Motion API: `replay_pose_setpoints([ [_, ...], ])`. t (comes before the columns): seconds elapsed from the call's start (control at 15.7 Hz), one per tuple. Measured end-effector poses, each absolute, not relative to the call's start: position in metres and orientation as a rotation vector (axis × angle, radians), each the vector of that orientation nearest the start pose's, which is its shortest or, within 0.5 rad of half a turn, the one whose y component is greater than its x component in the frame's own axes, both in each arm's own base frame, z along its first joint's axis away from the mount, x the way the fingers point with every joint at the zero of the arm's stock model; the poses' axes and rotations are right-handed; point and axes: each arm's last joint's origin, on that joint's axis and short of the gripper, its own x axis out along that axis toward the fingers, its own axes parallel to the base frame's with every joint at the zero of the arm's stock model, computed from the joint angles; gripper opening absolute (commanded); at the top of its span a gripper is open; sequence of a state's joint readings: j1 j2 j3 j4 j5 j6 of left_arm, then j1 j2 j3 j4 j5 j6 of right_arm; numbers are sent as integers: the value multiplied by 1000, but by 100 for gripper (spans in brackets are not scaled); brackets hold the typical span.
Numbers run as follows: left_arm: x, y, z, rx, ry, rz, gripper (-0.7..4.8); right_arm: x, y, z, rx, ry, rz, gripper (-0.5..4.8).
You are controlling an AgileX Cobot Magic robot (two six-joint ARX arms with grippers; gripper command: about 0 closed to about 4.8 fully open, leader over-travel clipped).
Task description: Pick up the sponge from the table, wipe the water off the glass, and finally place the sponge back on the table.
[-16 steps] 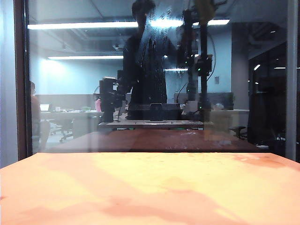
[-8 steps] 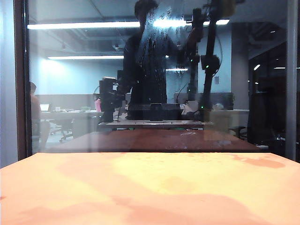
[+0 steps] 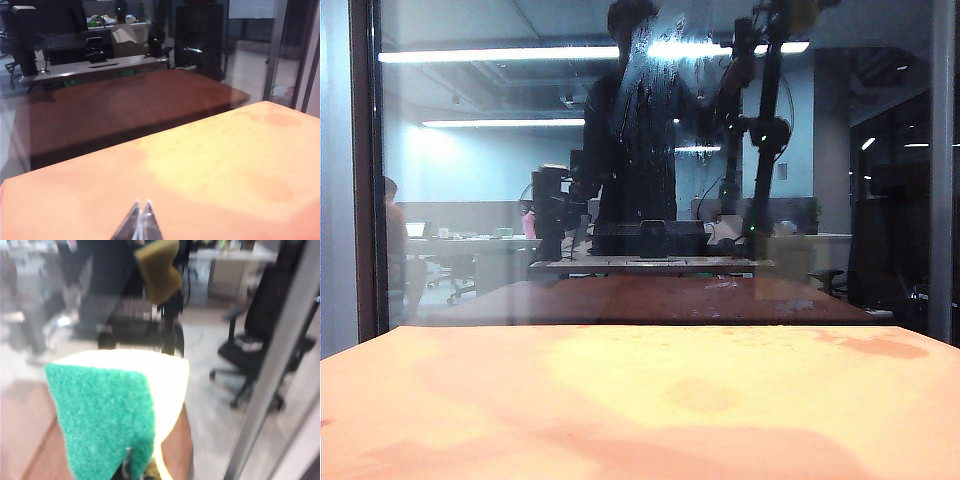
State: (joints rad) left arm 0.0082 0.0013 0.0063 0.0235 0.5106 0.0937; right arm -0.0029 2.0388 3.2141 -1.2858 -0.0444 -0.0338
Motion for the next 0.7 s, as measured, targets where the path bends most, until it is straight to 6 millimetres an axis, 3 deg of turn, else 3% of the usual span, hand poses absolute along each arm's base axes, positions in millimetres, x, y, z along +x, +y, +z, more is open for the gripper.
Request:
replay_pose_setpoints([
  [0.13,94,-13,168,99,-51,-499,-6,248,-19,590,-8,62,-21,-9],
  [0.25,94,-13,168,99,-51,-499,-6,242,-27,590,28,75,-15,-9],
  [0.51,94,-13,168,99,-50,-500,-6,230,-24,594,46,67,12,-9],
  [0.7,94,-13,168,99,-50,-500,-6,233,-12,593,53,74,62,-9],
])
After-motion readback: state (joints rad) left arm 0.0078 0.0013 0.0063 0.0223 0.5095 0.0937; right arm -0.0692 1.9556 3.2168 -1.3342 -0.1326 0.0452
